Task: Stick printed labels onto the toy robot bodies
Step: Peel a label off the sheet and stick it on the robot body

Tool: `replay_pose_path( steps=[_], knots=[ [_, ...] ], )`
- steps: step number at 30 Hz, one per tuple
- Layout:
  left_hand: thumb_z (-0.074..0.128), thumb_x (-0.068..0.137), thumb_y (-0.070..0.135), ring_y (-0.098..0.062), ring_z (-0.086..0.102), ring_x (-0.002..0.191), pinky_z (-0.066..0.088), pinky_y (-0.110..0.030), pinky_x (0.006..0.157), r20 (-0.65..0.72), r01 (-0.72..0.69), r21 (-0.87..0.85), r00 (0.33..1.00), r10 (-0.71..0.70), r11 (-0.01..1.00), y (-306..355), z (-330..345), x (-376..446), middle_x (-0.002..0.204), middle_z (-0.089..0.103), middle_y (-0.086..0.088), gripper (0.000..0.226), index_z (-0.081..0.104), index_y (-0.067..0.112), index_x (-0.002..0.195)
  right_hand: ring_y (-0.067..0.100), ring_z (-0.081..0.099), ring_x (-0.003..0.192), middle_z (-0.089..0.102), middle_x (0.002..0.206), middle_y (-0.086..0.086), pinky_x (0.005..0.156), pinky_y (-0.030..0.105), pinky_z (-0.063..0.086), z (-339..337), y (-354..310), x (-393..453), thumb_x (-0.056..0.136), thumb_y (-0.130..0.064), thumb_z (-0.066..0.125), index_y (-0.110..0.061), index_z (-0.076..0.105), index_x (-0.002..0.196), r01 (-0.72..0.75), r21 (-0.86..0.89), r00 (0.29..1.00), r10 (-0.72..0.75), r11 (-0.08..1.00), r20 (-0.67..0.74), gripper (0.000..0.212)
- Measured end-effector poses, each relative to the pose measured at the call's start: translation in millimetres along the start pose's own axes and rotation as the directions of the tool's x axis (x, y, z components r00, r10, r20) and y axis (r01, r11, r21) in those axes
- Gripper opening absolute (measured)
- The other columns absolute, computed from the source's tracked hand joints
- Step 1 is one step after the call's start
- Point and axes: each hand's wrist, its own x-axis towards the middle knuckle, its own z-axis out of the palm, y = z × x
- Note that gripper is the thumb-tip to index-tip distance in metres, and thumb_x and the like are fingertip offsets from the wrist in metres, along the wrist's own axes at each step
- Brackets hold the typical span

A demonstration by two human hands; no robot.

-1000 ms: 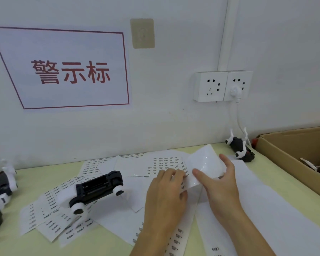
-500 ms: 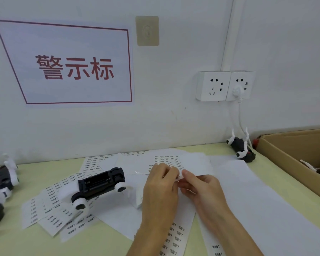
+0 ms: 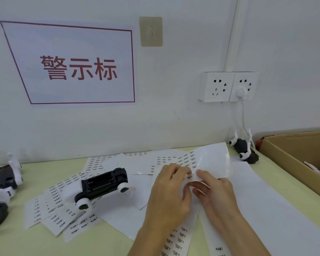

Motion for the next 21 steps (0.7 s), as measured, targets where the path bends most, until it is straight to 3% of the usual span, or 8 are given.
replay_pose_path(
  steps=[2,4,9,14,18,21],
  knots=[
    [0.054,0.085,0.027,-0.004,0.051,0.109,0.047,-0.021,0.090,0.049,0.043,-0.073,0.998,-0.040,0.996,5,-1,-1,0.113,0.050,0.020,0.034,0.059,0.023,0.118,0.027,0.072,0.070,0.074,0.086,0.021,0.068,0.036,0.053,-2,1,2,0.087,-0.004,0.069,0.005,0.073,0.086,0.048,-0.042,0.998,-0.049,0.998,-0.036,0.010],
    [0.051,0.089,0.029,-0.003,0.051,0.110,0.044,-0.017,0.092,0.024,0.071,-0.119,0.997,-0.069,0.990,8,0,0,0.111,0.050,0.022,0.031,0.060,0.023,0.118,0.030,0.073,0.075,0.075,0.083,0.022,0.069,0.035,0.055,-2,3,2,0.086,-0.006,0.072,0.004,0.076,0.082,0.105,-0.106,0.994,-0.109,0.989,-0.029,0.011],
    [0.059,0.096,0.019,-0.002,0.052,0.104,0.044,-0.017,0.088,-0.049,0.118,-0.128,0.991,-0.126,0.985,6,2,4,0.105,0.059,0.016,0.017,0.069,0.019,0.110,0.034,0.074,0.082,0.075,0.080,0.021,0.077,0.038,0.060,-1,5,-1,0.085,-0.008,0.073,0.000,0.078,0.078,0.169,-0.210,0.985,-0.160,0.963,0.060,0.011],
    [0.063,0.095,0.014,-0.001,0.053,0.104,0.042,-0.011,0.088,-0.065,0.111,-0.135,0.991,-0.121,0.985,3,3,4,0.105,0.062,0.013,0.017,0.071,0.017,0.109,0.030,0.075,0.083,0.077,0.090,0.016,0.066,0.027,0.059,0,2,-3,0.088,-0.006,0.069,-0.002,0.076,0.095,0.127,-0.161,0.992,-0.123,0.979,0.036,0.011],
    [0.068,0.092,0.009,-0.001,0.057,0.099,0.042,-0.010,0.086,-0.079,0.154,-0.177,0.982,-0.170,0.972,2,4,5,0.099,0.064,0.015,0.015,0.072,0.020,0.101,0.023,0.075,0.086,0.078,0.090,0.009,0.070,0.028,0.057,2,3,-6,0.089,-0.010,0.071,-0.009,0.079,0.094,0.145,-0.239,0.989,-0.141,0.960,0.033,0.010],
    [0.069,0.091,0.008,-0.002,0.062,0.093,0.048,-0.016,0.084,-0.062,0.230,-0.237,0.966,-0.251,0.944,1,5,6,0.091,0.067,0.019,0.016,0.074,0.024,0.094,0.019,0.075,0.082,0.078,0.083,0.007,0.074,0.030,0.057,4,2,-8,0.087,-0.013,0.073,-0.015,0.081,0.085,0.162,-0.284,0.987,-0.161,0.945,0.027,0.009]
  ],
)
